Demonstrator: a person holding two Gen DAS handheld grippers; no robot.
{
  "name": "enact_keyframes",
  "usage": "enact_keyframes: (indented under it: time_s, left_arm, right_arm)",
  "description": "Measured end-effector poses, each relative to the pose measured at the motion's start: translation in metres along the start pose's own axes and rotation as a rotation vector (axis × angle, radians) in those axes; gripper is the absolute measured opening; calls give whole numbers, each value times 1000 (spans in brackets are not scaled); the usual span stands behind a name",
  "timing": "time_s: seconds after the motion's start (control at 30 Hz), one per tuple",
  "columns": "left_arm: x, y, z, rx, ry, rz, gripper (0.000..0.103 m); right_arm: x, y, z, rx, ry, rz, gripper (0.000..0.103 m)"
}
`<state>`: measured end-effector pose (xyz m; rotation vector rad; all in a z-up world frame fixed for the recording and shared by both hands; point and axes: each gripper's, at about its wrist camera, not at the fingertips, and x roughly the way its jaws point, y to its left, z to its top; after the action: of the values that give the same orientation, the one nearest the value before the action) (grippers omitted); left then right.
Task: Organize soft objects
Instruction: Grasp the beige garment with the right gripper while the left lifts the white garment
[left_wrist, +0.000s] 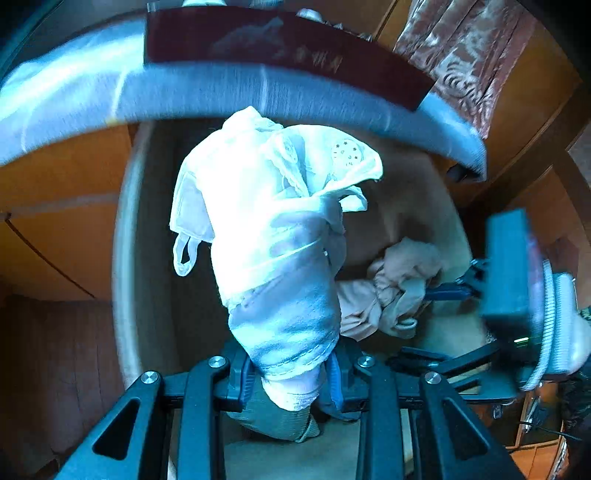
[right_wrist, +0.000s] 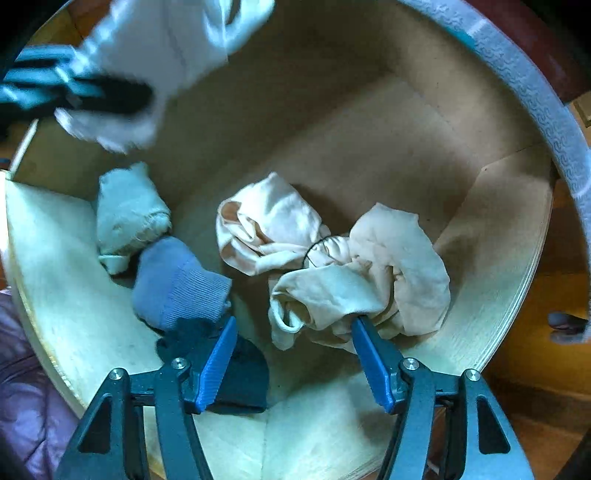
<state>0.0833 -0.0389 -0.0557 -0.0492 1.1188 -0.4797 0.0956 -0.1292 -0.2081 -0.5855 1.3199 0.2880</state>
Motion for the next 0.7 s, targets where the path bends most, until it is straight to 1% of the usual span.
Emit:
enact_keyframes:
  time_s: [0.23, 0.37, 0.47, 0.53, 0.7]
  left_arm:
    - [-50, 0, 11, 2, -128, -20, 31]
    - [-79, 2, 22, 6, -200, -22, 31]
    - [-95, 4, 31, 3, -240, -26, 31]
    - [-106, 7, 40, -1, -261, -31, 31]
    - [-119, 1, 69, -1, -309, -49, 31]
  right_arm:
    - [14, 15, 7, -19, 63, -101, 66]
    - [20, 27, 12, -16, 80, -135, 66]
    - [22, 27, 17, 11, 74, -130, 66]
    - [19, 25, 21, 54, 64, -118, 66]
    - [12, 25, 25, 165, 22, -55, 67]
